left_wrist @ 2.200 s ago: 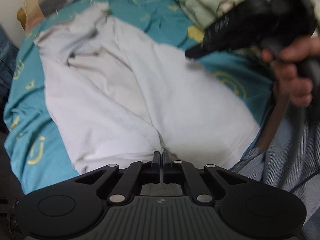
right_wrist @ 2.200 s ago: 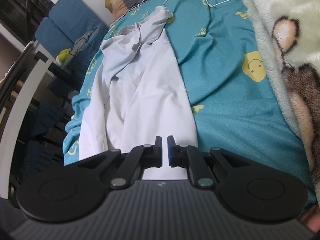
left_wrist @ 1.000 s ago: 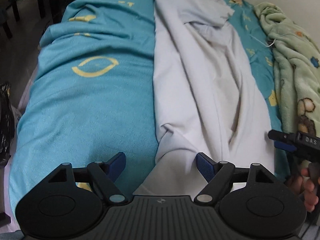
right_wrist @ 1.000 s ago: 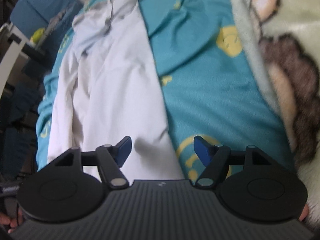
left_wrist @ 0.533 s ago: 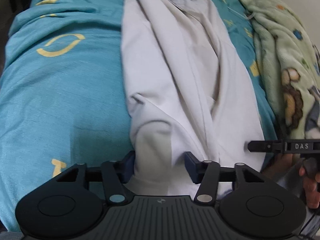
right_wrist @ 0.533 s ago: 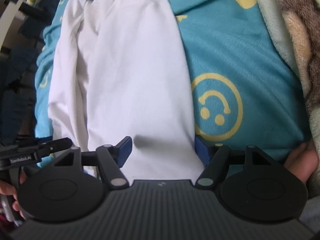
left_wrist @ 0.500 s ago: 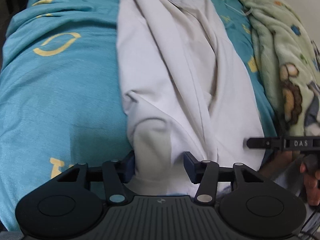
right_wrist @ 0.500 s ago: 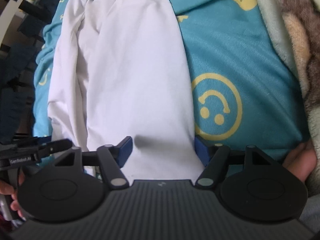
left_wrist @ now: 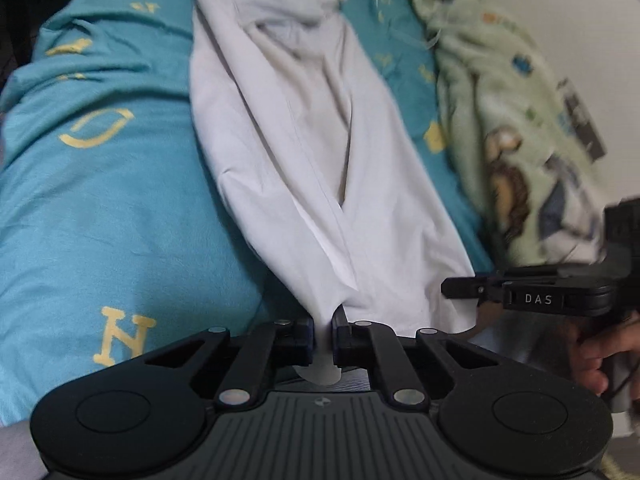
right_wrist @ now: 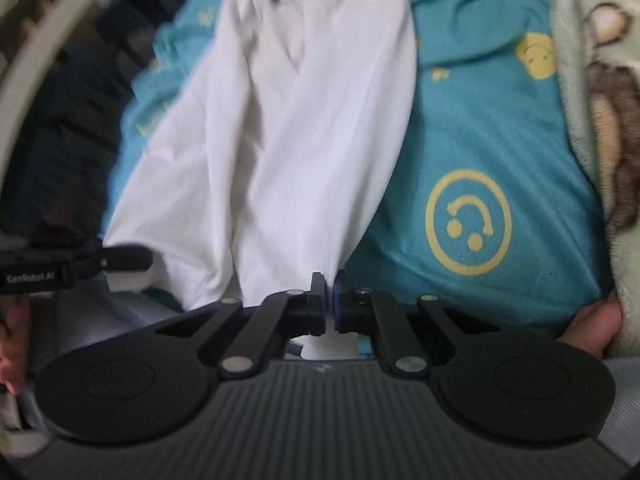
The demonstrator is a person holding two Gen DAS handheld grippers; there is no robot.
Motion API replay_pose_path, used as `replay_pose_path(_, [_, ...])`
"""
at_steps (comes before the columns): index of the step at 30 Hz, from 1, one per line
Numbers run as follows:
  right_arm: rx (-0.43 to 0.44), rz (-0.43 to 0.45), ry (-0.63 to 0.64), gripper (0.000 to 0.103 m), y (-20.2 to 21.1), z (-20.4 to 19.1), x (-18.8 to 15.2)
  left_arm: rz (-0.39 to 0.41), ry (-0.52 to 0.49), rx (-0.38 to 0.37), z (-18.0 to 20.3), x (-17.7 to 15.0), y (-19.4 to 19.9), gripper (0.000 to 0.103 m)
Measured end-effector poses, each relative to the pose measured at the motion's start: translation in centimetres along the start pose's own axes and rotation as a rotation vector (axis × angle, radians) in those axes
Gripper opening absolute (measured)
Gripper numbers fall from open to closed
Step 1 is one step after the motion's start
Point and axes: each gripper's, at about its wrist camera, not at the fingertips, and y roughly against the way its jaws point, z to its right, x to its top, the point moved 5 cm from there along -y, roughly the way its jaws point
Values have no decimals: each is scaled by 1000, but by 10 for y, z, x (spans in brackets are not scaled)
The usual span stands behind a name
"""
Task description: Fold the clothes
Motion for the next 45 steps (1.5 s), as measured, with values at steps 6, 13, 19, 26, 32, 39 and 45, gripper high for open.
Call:
replay_pose_path(6, [110,150,-26,6,55,-2,4,168,129,-85,-3,21,68,8])
replay_pose_path(13, [206,284,-44,6,106,-1,-13,254,144,-120,20,-2,117,8])
replay_pose_path(19, [273,352,-79,6,132,8,-66,280,131,-154,46,-76,143,8])
replay_pose_path(26, [316,393,-98,6,152,17,-96,294,118,-173,60,-127,143,8])
replay_pose_path(32, [351,466,-120,6,163,23,-78,304,110,-164,65,-106,141,8])
replay_pose_path(39, [368,525,-159,6,155,35,-27,371,120,-142,63,-32,139,8])
replay_pose_path(45, [345,552,-170,6,144,40,37,424,109,-91,61,42,126,8])
